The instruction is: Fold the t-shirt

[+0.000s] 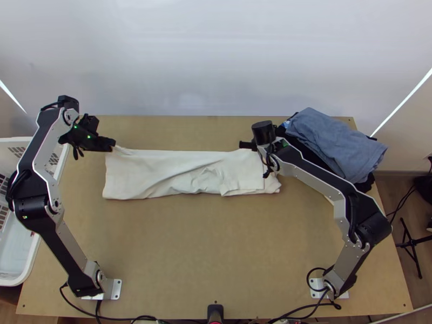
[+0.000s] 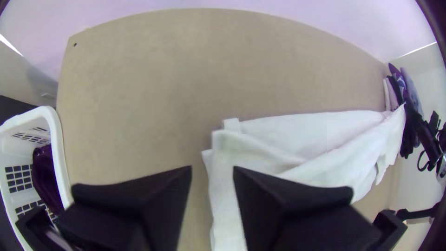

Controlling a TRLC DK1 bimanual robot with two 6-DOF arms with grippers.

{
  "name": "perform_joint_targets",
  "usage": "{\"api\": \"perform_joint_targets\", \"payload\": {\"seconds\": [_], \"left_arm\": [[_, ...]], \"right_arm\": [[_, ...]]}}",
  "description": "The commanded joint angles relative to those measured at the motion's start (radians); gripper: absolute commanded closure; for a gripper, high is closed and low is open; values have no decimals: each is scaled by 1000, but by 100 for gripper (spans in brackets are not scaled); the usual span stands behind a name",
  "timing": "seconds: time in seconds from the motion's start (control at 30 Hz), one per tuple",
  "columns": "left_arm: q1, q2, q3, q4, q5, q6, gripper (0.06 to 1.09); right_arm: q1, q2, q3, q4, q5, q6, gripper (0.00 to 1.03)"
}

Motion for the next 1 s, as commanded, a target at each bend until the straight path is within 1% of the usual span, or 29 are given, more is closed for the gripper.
{"api": "perform_joint_targets", "payload": {"seconds": [0.0,0.03,0.07,0.13,0.2,0.23,0.3,0.33,0.4,0.47,0.5,0.53,0.57,0.63,0.67,0.7,0.73,0.77,0.8,0.87,0.97], "left_arm": [[-5,-14,25,24,9,-43,10],[1,-19,29,32,12,-57,10],[8,-26,34,35,21,-66,10],[34,-42,48,39,41,-86,10],[68,-65,48,38,67,-77,10],[91,-74,39,35,103,-53,10],[140,-83,10,-4,187,43,11],[163,-81,-6,-23,213,75,11],[202,-83,-46,-50,273,124,11],[229,-89,-76,-102,359,190,11],[237,-85,-90,-122,380,209,11],[240,-80,-115,-137,400,229,11],[248,-78,-148,-122,411,239,11],[257,-74,-218,-74,412,243,11],[268,-78,-251,-51,428,258,11],[277,-86,-287,-16,446,264,11],[284,-92,-314,12,462,269,11],[291,-91,-326,18,475,282,11],[295,-86,-334,24,491,289,11],[298,-71,-342,33,491,293,11],[303,-52,-362,75,489,299,11]], "right_arm": [[9,-21,-2,6,58,-23,30],[11,-39,-5,4,87,-37,19],[14,-65,-11,4,109,-54,12],[18,-130,-21,6,141,-64,10],[20,-194,-21,-1,146,-78,10],[23,-223,-21,-13,144,-80,10],[28,-268,-13,-65,142,-92,10],[26,-284,-11,-85,141,-90,10],[23,-315,-22,-128,139,-89,10],[20,-329,-27,-186,133,-75,10],[20,-334,-31,-212,115,-69,10],[20,-338,-30,-249,92,-44,10],[18,-341,-25,-277,70,-21,10],[14,-340,5,-361,-22,42,10],[0,-332,36,-413,-83,91,10],[-18,-323,68,-464,-166,141,11],[-46,-315,96,-507,-270,184,11],[-68,-306,116,-534,-362,215,11],[-86,-300,125,-548,-430,230,11],[-101,-300,133,-560,-497,241,11],[-127,-298,153,-582,-546,241,10]]}}
